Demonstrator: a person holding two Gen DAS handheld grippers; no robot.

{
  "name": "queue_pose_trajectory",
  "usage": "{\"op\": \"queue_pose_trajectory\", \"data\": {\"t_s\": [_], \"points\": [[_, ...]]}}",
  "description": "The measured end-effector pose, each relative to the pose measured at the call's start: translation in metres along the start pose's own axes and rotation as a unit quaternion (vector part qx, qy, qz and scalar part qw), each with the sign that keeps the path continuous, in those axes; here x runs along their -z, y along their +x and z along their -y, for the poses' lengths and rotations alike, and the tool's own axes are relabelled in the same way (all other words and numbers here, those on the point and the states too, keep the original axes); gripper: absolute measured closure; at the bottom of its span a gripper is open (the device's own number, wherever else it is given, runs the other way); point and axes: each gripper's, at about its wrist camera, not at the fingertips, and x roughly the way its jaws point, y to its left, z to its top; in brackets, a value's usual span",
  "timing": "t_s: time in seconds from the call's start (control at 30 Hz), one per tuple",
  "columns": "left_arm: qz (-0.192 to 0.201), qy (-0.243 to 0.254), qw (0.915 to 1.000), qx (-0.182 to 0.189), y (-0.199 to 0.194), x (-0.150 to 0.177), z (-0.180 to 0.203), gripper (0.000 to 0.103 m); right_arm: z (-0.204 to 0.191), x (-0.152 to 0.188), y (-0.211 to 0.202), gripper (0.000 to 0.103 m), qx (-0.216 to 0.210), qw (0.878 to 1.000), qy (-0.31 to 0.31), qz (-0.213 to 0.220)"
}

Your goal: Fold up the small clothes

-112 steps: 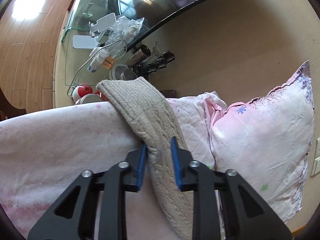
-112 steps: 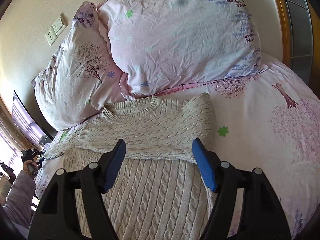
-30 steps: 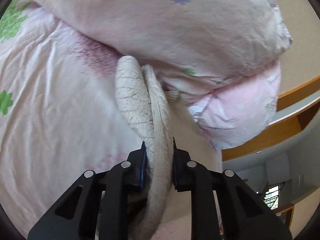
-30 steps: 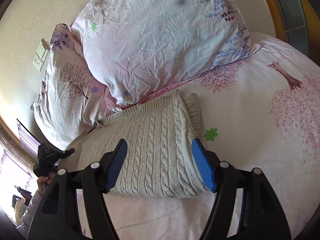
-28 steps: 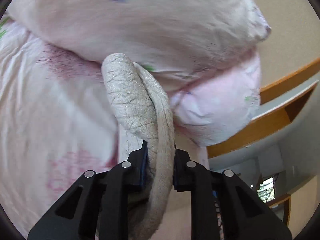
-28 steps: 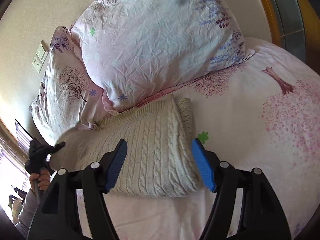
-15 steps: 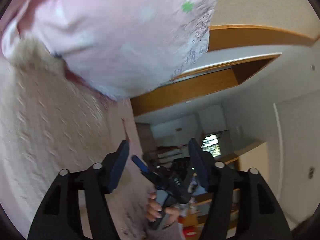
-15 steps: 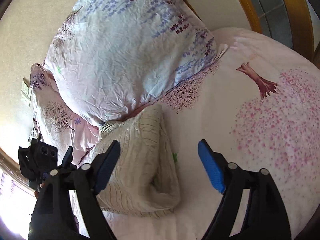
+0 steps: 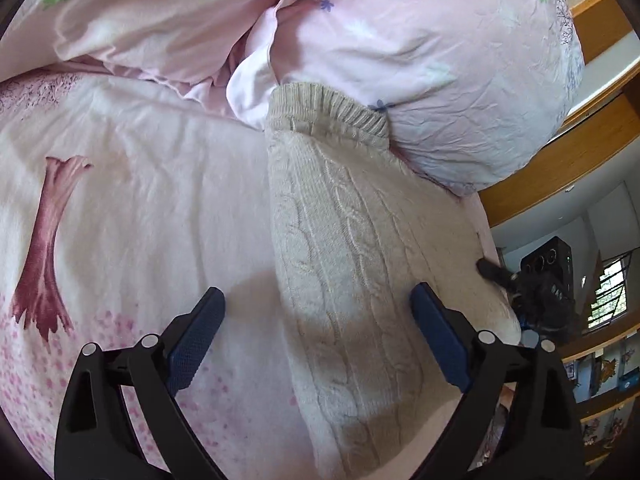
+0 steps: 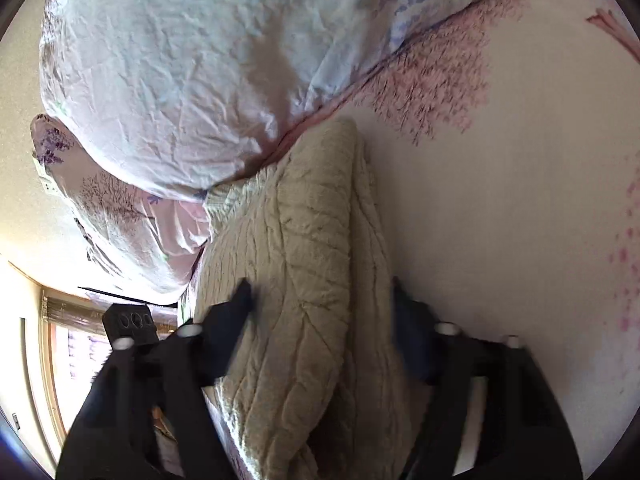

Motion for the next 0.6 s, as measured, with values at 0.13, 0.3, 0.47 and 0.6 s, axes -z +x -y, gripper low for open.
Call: {"op": "queue_pose_trajectory", "data": {"t_s": [0.13, 0.3, 0.47, 0.6], "points": [[0.005, -0.036, 0.9966, 0.073, 0.003, -0.003, -0.004, 0.059, -0.017, 0.018, -0.005, 0.072, -0.021, 0.999, -0.027, 0.033], [0.049, 0.009, 0.9926, 0.111, -0.073, 0.004, -0.032, 0.069, -0.075, 0.041, 0.0, 0.074, -0.088, 0.99, -0.103, 0.033], [0.114, 0.068, 0.9904, -0.04, -0.114, -0.002, -0.063, 0.059, -0.117, 0.051, 0.077, 0.072, -0.028, 0.987, -0.157, 0.008], [0.133, 0.068, 0.9765, -0.155, -0.125, 0.004, -0.083, 0.058, -0.11, 0.047, 0.089, 0.058, 0.073, 0.987, -0.128, 0.057]]}}
